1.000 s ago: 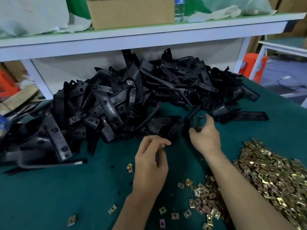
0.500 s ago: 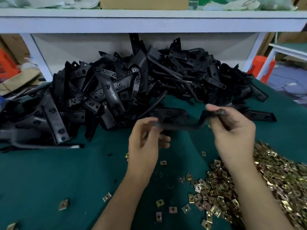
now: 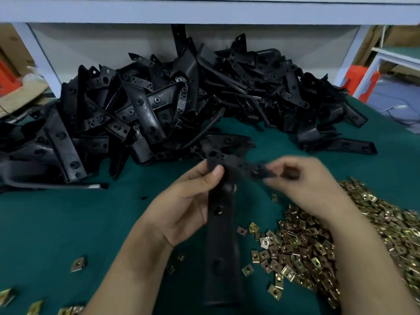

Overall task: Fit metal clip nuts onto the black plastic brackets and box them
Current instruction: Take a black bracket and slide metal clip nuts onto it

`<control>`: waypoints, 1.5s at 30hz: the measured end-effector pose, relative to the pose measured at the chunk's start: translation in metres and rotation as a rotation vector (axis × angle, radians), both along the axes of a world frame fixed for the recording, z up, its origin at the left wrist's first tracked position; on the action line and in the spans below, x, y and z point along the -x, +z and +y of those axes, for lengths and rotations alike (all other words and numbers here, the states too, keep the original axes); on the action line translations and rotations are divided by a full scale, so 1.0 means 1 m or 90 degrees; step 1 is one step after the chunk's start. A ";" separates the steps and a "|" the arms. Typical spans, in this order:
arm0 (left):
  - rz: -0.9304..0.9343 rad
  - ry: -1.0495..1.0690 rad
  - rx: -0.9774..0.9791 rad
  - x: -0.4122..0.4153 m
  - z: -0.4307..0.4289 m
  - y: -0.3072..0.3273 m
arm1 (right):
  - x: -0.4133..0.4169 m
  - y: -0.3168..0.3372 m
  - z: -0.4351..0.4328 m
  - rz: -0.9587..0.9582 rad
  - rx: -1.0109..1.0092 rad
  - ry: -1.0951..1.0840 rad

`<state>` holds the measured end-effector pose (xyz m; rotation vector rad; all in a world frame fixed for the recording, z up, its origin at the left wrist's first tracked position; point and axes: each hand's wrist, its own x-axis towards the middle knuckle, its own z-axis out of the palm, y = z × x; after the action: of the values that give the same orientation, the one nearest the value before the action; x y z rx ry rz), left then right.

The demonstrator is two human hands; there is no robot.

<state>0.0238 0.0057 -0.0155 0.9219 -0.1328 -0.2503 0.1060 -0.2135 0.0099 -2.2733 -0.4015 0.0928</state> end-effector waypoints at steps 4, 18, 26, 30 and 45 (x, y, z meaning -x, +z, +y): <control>0.017 0.011 0.061 -0.003 0.006 0.001 | -0.004 -0.003 -0.012 0.157 0.232 -0.013; 0.023 0.069 0.041 0.003 -0.001 0.005 | 0.009 -0.001 0.013 0.156 -0.294 0.063; 0.007 0.045 0.031 0.002 -0.002 0.001 | 0.024 0.007 0.029 0.348 -0.601 0.188; -0.012 0.013 0.027 0.002 -0.001 0.002 | 0.025 0.007 0.033 0.359 -0.612 0.180; -0.019 0.012 -0.070 0.005 -0.002 0.003 | 0.026 0.009 0.030 0.441 -0.570 0.173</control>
<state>0.0189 0.0032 -0.0121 1.0357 -0.1381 -0.2278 0.0801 -0.1832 0.0190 -1.1920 -0.2859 0.6724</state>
